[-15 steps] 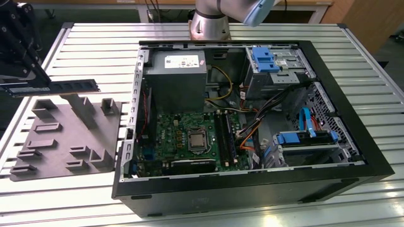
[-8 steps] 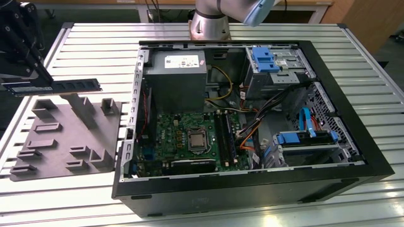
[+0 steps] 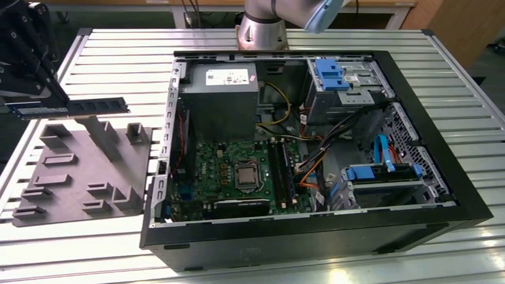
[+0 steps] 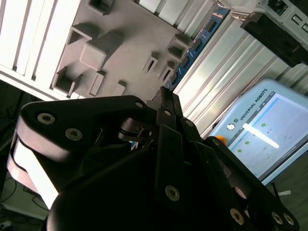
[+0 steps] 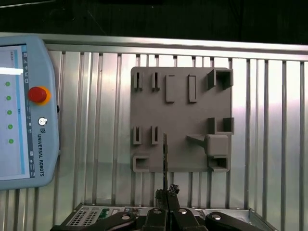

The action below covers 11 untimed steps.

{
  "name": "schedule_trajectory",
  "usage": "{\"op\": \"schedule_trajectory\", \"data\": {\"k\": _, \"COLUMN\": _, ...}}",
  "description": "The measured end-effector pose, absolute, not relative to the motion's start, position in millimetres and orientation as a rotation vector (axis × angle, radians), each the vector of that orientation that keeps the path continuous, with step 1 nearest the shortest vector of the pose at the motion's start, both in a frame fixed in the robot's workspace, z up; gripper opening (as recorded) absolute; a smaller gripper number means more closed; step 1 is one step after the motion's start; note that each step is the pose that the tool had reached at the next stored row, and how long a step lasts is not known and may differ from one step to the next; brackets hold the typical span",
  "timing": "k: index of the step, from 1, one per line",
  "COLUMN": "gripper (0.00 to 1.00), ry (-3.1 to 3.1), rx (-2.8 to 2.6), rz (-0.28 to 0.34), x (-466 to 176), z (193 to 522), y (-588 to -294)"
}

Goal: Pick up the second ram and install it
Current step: 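Pick up the second ram and move it above second insertion slot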

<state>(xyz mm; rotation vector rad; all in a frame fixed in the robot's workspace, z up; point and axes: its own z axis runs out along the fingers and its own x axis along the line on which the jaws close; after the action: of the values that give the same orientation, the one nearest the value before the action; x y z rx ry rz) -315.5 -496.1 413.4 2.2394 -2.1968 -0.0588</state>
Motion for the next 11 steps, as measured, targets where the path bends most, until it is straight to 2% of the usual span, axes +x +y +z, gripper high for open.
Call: {"op": "schedule_trajectory", "data": {"k": 11, "gripper": 0.12, "ry": -2.197, "rx": 2.239, "rz": -0.059, "x": -312.8, "z": 413.4, "y": -492.9}}
